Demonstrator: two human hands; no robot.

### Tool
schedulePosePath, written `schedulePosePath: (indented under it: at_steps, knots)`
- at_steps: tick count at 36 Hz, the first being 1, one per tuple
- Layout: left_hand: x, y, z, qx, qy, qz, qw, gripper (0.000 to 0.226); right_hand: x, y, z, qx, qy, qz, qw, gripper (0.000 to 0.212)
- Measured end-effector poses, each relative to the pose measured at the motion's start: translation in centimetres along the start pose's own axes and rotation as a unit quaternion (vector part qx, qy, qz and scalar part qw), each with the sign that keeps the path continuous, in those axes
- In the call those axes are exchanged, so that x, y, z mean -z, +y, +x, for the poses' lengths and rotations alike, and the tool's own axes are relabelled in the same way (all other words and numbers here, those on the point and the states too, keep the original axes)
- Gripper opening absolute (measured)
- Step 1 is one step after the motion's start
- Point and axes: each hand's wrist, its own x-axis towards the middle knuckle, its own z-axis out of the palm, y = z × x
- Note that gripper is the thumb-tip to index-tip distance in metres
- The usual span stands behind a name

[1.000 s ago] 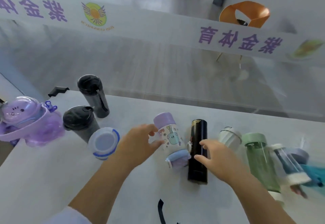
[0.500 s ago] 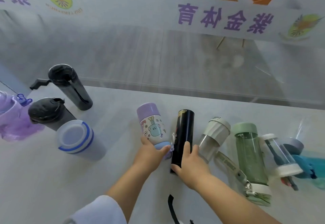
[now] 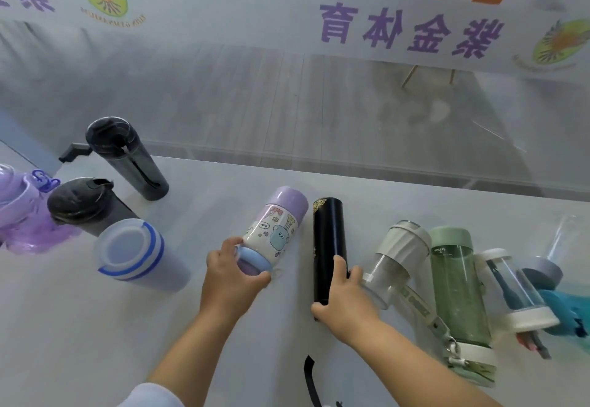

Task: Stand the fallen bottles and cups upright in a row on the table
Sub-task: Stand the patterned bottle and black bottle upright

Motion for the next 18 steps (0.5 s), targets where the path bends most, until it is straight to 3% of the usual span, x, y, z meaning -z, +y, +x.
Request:
schedulePosePath:
  at_steps: [6, 11, 18]
  knots:
    - [1.4, 1.6, 0.3, -0.068, 0.035, 0.027, 0.997, 0.068, 2.5, -0.1, -0.5, -0.002, 0.033, 0.069, 0.997, 0.079]
    - [3.0, 4.2, 1.2, -0.134, 0.047, 0.080, 0.987, 0.073, 5.7, 0.0, -0.8, -0.004, 0.087, 0.072, 0.994, 0.058]
    - [5.3, 8.2, 2.7, -0.214, 0.054, 0.160, 0.962, 0.065, 9.8, -0.5, -0.6, 0.021, 0.185, 0.082, 0.979, 0.044]
